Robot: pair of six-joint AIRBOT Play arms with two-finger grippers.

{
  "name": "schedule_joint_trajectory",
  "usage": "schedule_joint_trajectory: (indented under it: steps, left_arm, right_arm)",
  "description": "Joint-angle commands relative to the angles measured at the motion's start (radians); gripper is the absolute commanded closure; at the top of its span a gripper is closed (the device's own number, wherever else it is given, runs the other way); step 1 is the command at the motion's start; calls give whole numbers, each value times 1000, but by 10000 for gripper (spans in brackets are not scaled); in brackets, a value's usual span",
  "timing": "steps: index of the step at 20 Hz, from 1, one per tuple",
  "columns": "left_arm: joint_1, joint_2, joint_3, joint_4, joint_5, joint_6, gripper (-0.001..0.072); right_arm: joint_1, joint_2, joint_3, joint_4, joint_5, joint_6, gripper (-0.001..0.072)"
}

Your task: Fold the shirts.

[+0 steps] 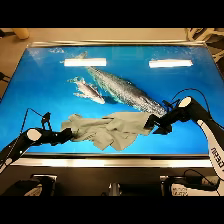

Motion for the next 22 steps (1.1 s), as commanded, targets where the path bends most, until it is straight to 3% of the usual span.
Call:
schedule_joint_trajectory:
  steps: [1, 2, 3, 7, 10, 13, 16, 19, 22]
  left_arm:
    - [-6, -2, 10, -8, 30, -4, 681]
    - [-6, -2, 18, -7, 23, -1, 682]
    - [-6, 2, 27, -6, 19, -1, 682]
    - [-6, 88, 119, 84, -10, -1, 684]
    - [-6, 233, 290, 274, -119, -3, 685]
    - [-6, 394, 508, 549, -260, -72, 685]
    - [12, 529, 699, 787, -349, -148, 685]
    - [55, 613, 787, 778, -342, -217, 685]
    - [56, 643, 790, 779, -325, -219, 685]
  right_arm:
    - [0, -71, 0, 32, -27, -10, 148]
    - [0, -82, 0, 32, -35, -10, 381]
    - [0, -83, 0, 32, -37, -5, 697]
    - [-1, 6, 67, 24, 34, -56, 693]
    - [-1, 197, 217, 22, 83, -66, 692]
    - [-1, 438, 433, -42, 92, -49, 691]
    - [-1, 680, 586, -266, -65, 148, 692]
    - [-1, 854, 596, -339, -180, 269, 692]
    - [-1, 894, 596, -346, -124, 294, 692]
